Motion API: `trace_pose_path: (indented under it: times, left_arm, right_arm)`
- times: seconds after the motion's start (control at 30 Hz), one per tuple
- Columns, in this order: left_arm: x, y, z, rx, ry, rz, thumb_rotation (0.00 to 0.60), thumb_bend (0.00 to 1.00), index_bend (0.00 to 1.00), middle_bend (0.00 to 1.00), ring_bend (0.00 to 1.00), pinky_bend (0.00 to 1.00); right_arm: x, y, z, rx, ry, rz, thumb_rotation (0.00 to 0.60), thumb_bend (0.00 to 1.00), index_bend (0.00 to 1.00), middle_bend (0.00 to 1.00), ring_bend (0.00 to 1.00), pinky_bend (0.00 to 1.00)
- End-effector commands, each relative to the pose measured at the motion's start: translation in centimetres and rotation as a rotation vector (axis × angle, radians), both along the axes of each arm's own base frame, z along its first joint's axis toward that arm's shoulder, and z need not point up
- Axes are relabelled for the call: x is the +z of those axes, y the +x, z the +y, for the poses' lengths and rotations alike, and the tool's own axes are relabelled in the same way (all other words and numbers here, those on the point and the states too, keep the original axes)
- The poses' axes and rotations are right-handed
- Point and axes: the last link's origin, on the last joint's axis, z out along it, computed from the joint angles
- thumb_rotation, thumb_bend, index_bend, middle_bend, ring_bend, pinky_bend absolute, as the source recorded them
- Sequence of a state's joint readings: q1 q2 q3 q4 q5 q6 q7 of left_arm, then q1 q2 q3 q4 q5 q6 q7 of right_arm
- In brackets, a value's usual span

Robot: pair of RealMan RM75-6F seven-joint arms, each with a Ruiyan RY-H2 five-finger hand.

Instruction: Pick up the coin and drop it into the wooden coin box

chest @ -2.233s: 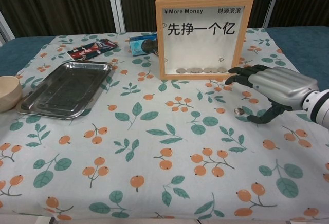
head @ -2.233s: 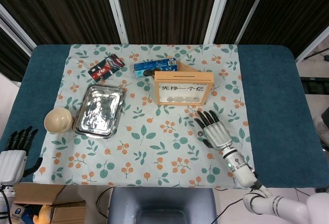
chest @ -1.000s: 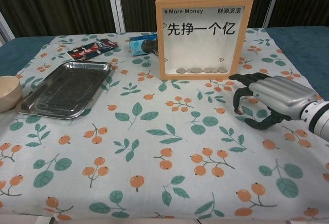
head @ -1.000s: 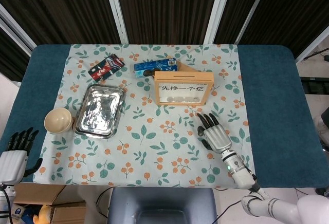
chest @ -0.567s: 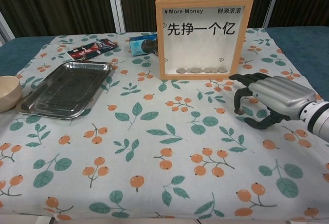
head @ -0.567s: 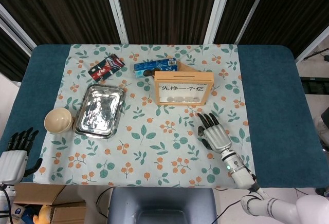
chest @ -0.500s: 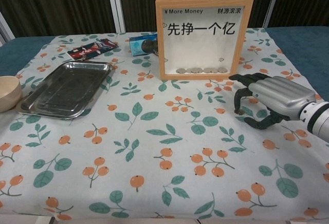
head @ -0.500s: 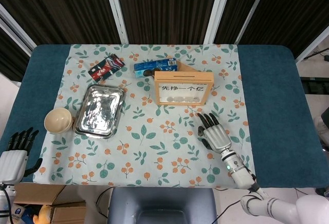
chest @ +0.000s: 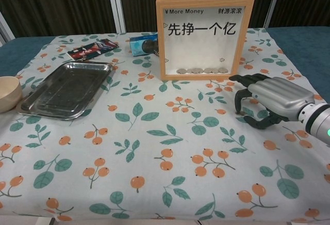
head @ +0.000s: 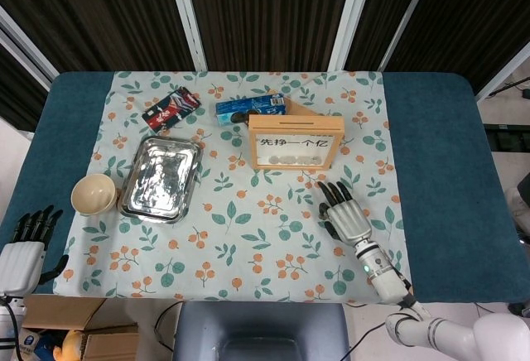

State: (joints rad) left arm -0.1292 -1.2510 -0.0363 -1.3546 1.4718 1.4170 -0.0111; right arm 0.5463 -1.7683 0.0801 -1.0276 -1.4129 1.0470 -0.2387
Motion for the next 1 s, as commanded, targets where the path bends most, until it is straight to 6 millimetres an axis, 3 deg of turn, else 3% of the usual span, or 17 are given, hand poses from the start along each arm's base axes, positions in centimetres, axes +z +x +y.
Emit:
trace_pose_path:
  times: [0.03, 1.0]
  left_arm:
    - [0.0, -0.02, 0.03, 0.001, 0.0, 0.0, 0.6, 0.32, 0.0, 0.0, 0.0, 0.0]
    - [-0.12, -0.22, 0.34, -0.005, -0.001, -0.011, 0.6, 0.31, 0.0, 0.0, 0.0, 0.0]
  right_arm:
    - [-0.03, 0.03, -0.07, 0.0, 0.0, -0.001, 0.6, 0.54, 0.57, 0.0, 0.0, 0.0]
    - [-0.23, 0.1, -0.18, 0.015, -0.042, -0.015, 0.6, 0.55, 0.65, 0.03, 0.0, 0.0]
